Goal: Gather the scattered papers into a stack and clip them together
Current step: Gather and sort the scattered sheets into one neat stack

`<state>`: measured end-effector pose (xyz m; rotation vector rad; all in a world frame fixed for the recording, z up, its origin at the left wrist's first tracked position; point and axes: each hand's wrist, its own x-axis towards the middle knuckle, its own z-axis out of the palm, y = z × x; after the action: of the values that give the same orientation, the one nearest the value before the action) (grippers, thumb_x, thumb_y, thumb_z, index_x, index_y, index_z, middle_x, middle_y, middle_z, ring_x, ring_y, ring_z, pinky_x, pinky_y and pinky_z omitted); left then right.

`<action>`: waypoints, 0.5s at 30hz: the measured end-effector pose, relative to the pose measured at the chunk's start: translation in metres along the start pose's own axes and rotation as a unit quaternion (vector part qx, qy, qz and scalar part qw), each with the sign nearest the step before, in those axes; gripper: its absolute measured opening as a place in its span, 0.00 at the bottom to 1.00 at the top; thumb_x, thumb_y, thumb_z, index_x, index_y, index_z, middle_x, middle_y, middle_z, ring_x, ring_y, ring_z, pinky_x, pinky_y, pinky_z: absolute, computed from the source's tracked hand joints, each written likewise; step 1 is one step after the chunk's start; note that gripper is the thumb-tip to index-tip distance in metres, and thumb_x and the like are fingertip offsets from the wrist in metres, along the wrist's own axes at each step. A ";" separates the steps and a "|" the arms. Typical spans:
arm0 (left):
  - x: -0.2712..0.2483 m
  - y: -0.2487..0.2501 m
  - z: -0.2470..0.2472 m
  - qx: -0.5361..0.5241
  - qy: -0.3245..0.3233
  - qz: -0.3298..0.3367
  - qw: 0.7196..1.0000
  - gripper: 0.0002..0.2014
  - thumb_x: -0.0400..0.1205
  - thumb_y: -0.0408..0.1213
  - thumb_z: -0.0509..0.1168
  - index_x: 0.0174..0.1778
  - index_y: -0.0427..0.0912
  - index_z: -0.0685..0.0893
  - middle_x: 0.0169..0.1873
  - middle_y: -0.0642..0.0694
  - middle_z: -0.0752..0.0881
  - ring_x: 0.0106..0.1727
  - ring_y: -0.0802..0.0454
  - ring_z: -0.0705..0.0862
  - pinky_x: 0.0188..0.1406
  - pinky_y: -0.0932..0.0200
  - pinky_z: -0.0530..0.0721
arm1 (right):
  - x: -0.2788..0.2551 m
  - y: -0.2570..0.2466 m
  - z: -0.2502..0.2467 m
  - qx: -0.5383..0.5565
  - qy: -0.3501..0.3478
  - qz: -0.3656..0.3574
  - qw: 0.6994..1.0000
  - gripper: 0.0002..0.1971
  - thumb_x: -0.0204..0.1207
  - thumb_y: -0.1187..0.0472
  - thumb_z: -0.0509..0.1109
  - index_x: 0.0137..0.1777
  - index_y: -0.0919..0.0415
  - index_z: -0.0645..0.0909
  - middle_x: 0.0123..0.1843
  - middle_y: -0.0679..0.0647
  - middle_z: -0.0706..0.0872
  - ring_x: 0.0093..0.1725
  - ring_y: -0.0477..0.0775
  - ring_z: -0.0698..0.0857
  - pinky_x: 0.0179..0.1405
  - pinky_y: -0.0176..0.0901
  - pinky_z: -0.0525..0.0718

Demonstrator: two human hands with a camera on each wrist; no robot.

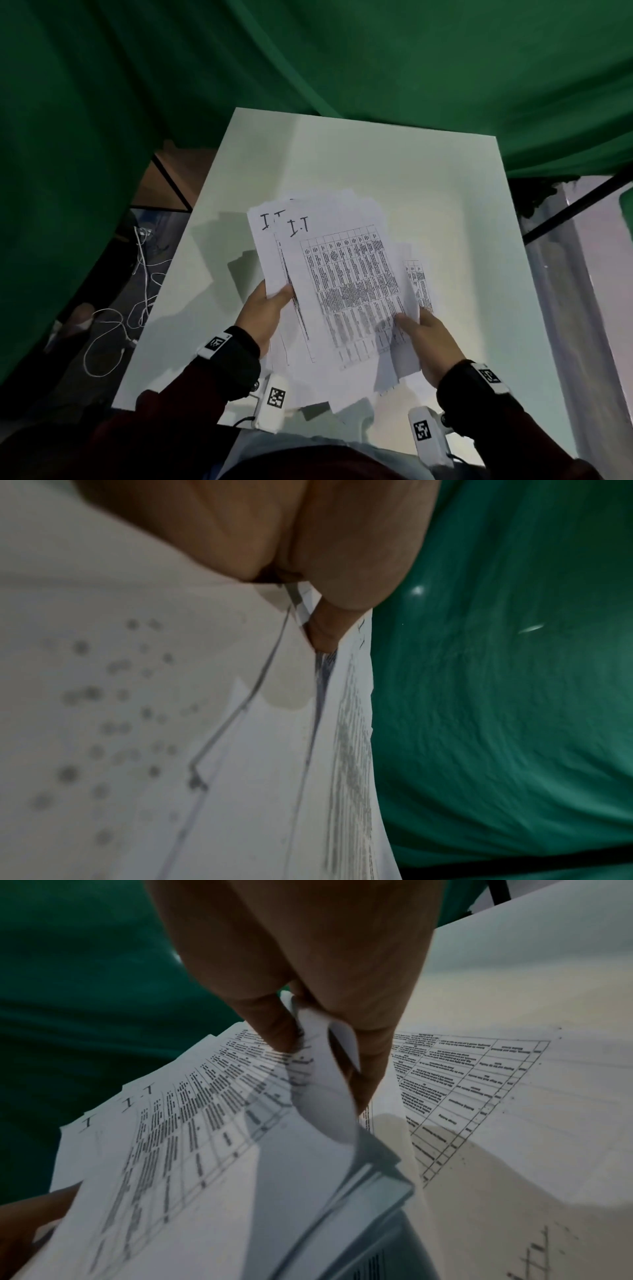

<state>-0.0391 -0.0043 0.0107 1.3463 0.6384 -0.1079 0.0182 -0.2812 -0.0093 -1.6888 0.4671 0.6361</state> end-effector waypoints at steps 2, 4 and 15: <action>-0.002 -0.001 -0.002 0.006 -0.004 -0.010 1.000 0.14 0.88 0.38 0.65 0.69 0.55 0.84 0.64 0.59 0.90 0.66 0.64 0.86 0.64 0.61 0.80 | -0.004 -0.002 0.004 0.015 -0.041 0.017 0.999 0.10 0.87 0.61 0.68 0.63 0.59 0.87 0.55 0.60 0.96 0.57 0.67 0.93 0.64 0.67 0.88; -0.003 -0.003 -0.002 0.017 -0.005 -0.019 1.000 0.14 0.89 0.39 0.64 0.69 0.54 0.85 0.62 0.58 0.90 0.65 0.61 0.87 0.68 0.56 0.79 | -0.008 -0.002 0.008 0.009 -0.065 0.021 0.998 0.10 0.86 0.60 0.69 0.64 0.61 0.86 0.55 0.60 0.96 0.57 0.68 0.93 0.63 0.65 0.88; 0.006 -0.039 -0.035 0.199 0.090 -0.033 0.975 0.22 0.87 0.49 0.65 0.76 0.48 0.79 0.69 0.50 0.85 0.72 0.48 0.81 0.74 0.49 0.75 | 0.005 0.012 0.027 -0.085 -0.051 -0.032 0.995 0.16 0.75 0.49 0.82 0.41 0.57 0.80 0.38 0.51 0.90 0.39 0.55 0.86 0.42 0.57 0.84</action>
<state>-0.0637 0.0200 -0.0292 1.7344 0.8463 -0.1754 0.0097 -0.2572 -0.0255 -1.8131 0.2918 0.7288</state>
